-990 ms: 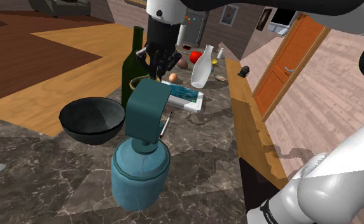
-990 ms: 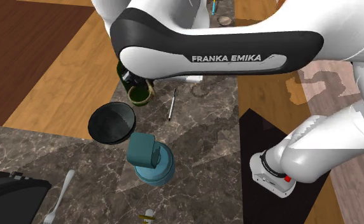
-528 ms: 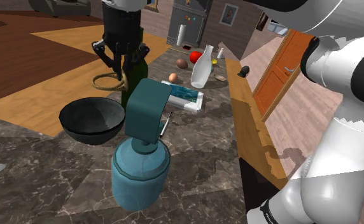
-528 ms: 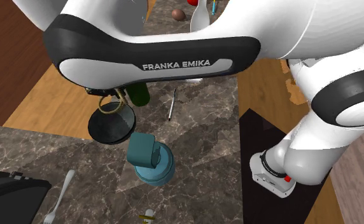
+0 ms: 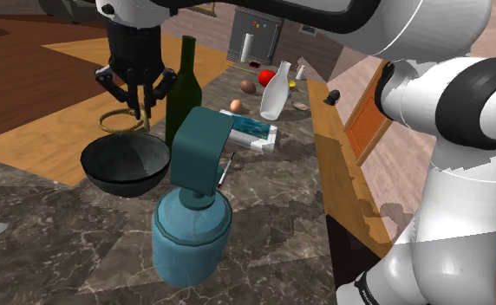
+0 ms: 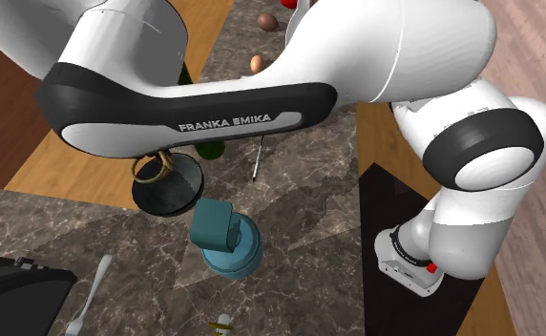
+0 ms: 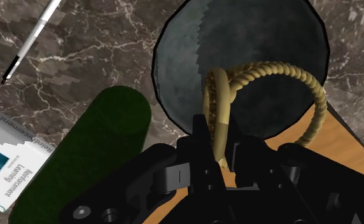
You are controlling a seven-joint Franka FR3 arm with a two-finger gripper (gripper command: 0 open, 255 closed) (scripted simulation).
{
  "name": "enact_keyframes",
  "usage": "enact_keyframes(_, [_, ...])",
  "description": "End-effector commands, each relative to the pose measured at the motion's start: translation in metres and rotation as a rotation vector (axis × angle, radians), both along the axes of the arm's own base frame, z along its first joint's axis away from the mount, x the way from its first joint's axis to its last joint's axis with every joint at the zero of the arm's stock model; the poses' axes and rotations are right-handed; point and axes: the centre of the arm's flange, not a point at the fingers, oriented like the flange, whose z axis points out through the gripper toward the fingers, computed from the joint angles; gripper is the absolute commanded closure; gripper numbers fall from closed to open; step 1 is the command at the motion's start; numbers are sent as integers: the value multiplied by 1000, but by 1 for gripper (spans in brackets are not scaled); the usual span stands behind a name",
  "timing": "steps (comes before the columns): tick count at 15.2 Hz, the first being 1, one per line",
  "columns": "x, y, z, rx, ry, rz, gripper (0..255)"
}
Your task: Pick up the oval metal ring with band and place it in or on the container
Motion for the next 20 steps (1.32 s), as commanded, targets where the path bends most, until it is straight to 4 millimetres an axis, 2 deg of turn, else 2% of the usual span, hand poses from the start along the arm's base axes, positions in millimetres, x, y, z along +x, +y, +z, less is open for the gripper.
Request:
enact_keyframes(1, [-1,0,-11,0,0,0,255])
enact_keyframes(10, [-1,0,-60,0,0,0,255])
enact_keyframes(18, [-1,0,-60,0,0,0,255])
enact_keyframes(19, [-1,0,-60,0,0,0,0])
enact_keyframes(20, [-1,0,-60,0,0,0,0])
